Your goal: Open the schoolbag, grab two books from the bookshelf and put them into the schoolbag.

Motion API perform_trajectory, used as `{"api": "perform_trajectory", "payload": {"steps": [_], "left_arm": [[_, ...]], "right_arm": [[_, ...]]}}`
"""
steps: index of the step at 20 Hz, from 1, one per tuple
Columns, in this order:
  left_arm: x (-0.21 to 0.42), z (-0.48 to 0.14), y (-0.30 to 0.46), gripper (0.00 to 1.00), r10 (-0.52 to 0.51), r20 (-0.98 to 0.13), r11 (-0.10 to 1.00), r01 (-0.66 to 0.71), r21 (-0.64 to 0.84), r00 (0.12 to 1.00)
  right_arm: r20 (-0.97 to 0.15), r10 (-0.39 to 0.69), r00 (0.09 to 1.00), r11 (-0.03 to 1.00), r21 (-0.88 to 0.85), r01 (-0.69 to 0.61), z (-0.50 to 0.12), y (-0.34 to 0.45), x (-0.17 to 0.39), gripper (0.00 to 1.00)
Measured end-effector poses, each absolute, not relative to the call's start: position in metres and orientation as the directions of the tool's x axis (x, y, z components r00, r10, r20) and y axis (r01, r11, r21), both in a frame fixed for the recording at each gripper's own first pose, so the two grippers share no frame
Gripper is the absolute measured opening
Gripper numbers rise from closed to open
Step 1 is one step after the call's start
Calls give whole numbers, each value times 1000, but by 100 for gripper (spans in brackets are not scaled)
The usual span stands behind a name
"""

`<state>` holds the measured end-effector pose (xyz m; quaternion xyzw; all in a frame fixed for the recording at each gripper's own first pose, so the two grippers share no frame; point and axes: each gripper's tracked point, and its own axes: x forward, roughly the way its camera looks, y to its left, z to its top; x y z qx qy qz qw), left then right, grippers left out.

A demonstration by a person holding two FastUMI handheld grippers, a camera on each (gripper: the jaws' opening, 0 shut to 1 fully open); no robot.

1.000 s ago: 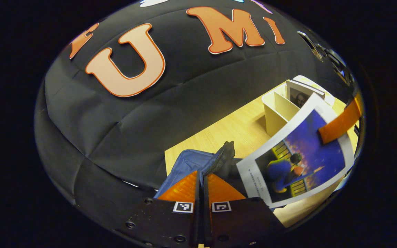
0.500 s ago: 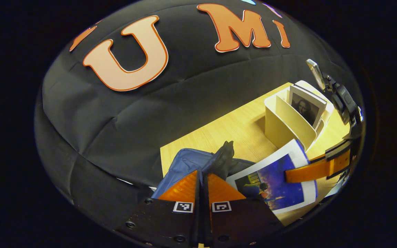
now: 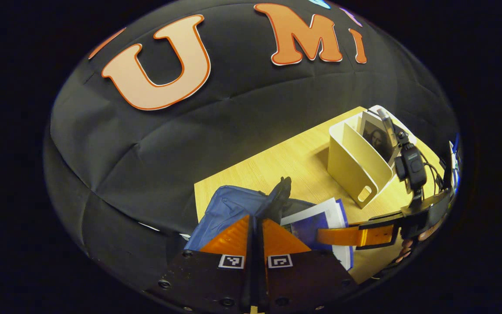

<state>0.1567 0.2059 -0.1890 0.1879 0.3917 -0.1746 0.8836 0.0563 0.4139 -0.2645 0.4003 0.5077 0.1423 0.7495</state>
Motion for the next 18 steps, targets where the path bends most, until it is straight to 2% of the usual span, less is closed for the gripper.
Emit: {"api": "perform_trajectory", "payload": {"steps": [3,8,12,18], "left_arm": [[149,-190,202,4,-180,-753,857,477,196,633],[140,-192,197,4,-225,-757,857,494,144,613],[145,-193,195,4,-232,-752,854,499,146,617],[133,-206,183,4,-258,-766,837,532,129,589]], "right_arm": [[-618,651,442,570,782,253,-275,418,48,28],[-642,631,436,634,750,187,-277,414,54,28],[-612,645,457,606,775,182,-274,408,63,28],[-512,696,504,472,855,217,-282,421,71,28]]}}
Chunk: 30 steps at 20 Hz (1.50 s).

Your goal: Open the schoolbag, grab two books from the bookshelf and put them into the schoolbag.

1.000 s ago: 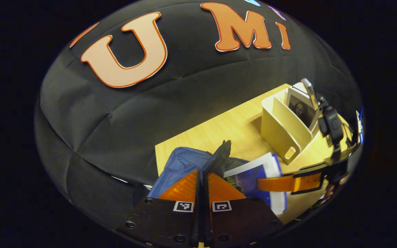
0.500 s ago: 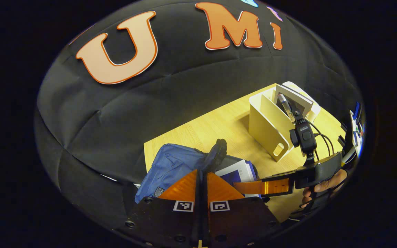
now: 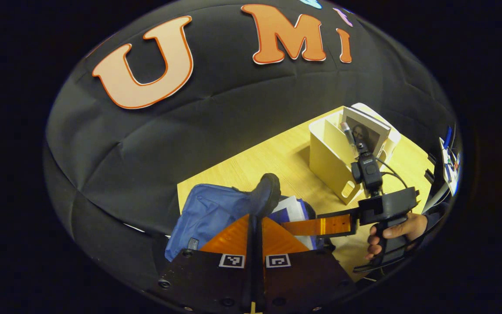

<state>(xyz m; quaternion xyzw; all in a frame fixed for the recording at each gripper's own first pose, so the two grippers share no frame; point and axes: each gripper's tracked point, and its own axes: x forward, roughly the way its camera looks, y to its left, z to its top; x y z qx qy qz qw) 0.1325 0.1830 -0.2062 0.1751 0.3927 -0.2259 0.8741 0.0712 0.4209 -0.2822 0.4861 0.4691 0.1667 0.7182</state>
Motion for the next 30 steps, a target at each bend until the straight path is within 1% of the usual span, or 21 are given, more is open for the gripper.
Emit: {"api": "perform_trajectory", "payload": {"steps": [1,4,5,6,11,13,14,15,16,18,19,20,21,22,24,26,30], "left_arm": [[128,-211,180,4,-263,-772,835,537,118,578],[120,-220,170,4,-277,-785,824,557,103,555],[115,-223,166,4,-283,-788,822,562,95,547],[112,-225,162,4,-290,-793,816,571,87,535],[106,-231,157,4,-285,-805,815,574,83,521],[104,-232,157,4,-278,-809,817,571,85,518],[105,-233,157,4,-275,-810,818,568,87,519],[106,-233,158,4,-271,-810,822,562,86,520],[107,-232,159,4,-266,-810,830,552,83,523],[109,-231,163,4,-262,-807,845,530,74,530],[109,-230,165,4,-261,-805,848,525,73,533],[111,-229,167,4,-259,-801,856,513,69,540],[112,-228,168,4,-262,-799,860,506,60,541],[114,-226,168,4,-263,-794,865,498,56,547],[119,-224,167,4,-265,-786,868,493,58,559],[120,-221,168,3,-266,-779,870,489,60,568],[117,-217,173,4,-269,-770,872,485,61,579]], "right_arm": [[-506,692,514,462,859,223,-282,422,72,28],[-516,667,538,482,849,217,-291,427,77,28],[-507,678,532,468,856,221,-298,434,80,28],[-499,673,546,464,860,214,-296,428,81,28],[-500,643,580,475,855,210,-307,437,92,28],[-523,628,577,487,842,233,-311,438,94,30],[-535,625,568,494,835,244,-313,438,92,33],[-547,627,554,501,828,251,-314,440,89,20],[-551,636,540,503,827,252,-312,439,86,60],[-565,631,532,522,816,248,-307,435,83,63],[-569,624,535,531,812,244,-307,432,83,69],[-604,603,521,566,784,253,-309,427,81,77],[-623,590,514,590,767,252,-311,423,79,80],[-643,575,506,616,747,249,-315,419,76,88],[-662,573,484,654,725,216,-311,418,68,93],[-680,559,475,700,694,169,-304,413,62,94],[-693,485,533,812,583,20,-274,380,63,97]]}}
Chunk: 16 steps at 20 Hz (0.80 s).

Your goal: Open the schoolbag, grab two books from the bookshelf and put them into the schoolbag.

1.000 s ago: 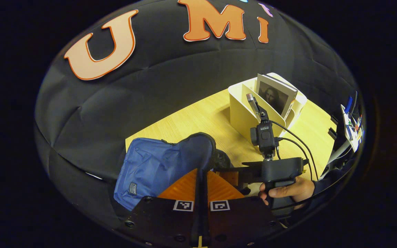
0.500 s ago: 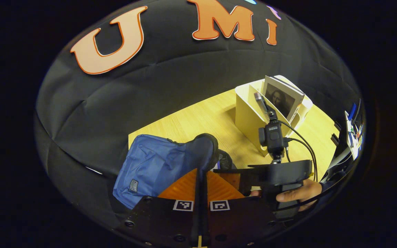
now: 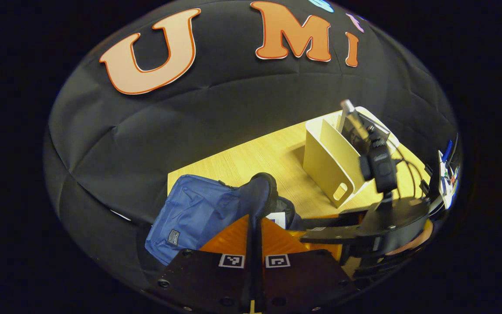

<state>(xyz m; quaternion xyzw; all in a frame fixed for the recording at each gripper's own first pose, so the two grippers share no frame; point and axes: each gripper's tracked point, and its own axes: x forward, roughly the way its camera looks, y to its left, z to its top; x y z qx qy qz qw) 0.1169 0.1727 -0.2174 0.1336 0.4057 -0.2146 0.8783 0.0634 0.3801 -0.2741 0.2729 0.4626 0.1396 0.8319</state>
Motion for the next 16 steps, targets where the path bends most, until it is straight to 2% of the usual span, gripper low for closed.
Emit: {"api": "perform_trajectory", "payload": {"steps": [7,16], "left_arm": [[114,-209,174,4,-261,-759,863,497,94,596],[113,-202,176,4,-226,-760,867,481,129,610]], "right_arm": [[-730,294,617,943,327,-62,-227,255,66,97],[-779,89,620,995,94,-25,-186,108,105,97]]}}
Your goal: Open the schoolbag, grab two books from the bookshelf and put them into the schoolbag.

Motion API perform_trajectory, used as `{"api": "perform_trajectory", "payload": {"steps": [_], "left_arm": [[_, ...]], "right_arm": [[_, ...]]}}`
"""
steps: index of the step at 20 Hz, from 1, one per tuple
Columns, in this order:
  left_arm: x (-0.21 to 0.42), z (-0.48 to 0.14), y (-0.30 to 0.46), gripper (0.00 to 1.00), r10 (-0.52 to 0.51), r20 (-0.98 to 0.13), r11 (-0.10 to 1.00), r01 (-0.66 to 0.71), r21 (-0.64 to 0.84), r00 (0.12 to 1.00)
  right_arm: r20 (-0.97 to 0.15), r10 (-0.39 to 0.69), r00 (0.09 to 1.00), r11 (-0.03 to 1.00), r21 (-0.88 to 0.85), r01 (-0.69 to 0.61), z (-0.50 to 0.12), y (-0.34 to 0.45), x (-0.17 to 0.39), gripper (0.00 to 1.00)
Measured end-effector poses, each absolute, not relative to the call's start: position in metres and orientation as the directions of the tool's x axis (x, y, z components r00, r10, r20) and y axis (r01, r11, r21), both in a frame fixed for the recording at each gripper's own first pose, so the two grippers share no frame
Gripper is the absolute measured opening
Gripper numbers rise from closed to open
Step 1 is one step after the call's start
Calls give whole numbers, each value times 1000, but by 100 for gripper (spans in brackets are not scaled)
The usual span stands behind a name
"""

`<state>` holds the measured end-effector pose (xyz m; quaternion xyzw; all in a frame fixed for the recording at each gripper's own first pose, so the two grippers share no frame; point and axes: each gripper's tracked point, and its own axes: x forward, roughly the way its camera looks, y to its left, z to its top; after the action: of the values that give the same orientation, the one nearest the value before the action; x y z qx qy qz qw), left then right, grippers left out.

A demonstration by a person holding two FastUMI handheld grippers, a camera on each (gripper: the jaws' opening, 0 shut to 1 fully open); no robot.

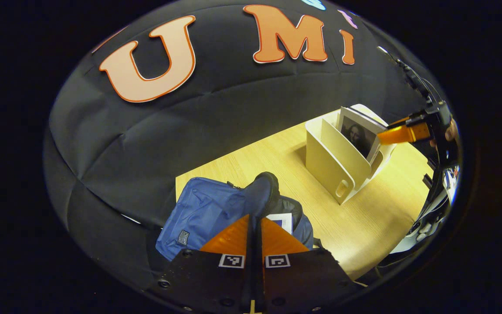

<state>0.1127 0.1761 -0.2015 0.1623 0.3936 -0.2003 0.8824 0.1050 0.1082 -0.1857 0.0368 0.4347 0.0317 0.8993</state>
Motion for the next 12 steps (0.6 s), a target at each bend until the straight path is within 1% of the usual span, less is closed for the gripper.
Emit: {"api": "perform_trajectory", "payload": {"steps": [2,5,7,12], "left_arm": [[114,-201,176,4,-218,-764,868,479,133,607],[114,-197,176,4,-213,-770,872,472,127,601],[113,-194,176,4,-218,-772,868,481,126,596],[112,-186,173,4,-218,-779,858,496,133,588]], "right_arm": [[-798,73,599,997,59,-43,-185,93,117,97],[-831,75,551,997,69,-33,-198,84,141,97],[-851,55,523,998,43,-36,-206,76,157,97],[-900,41,435,999,25,-43,-234,82,183,97]]}}
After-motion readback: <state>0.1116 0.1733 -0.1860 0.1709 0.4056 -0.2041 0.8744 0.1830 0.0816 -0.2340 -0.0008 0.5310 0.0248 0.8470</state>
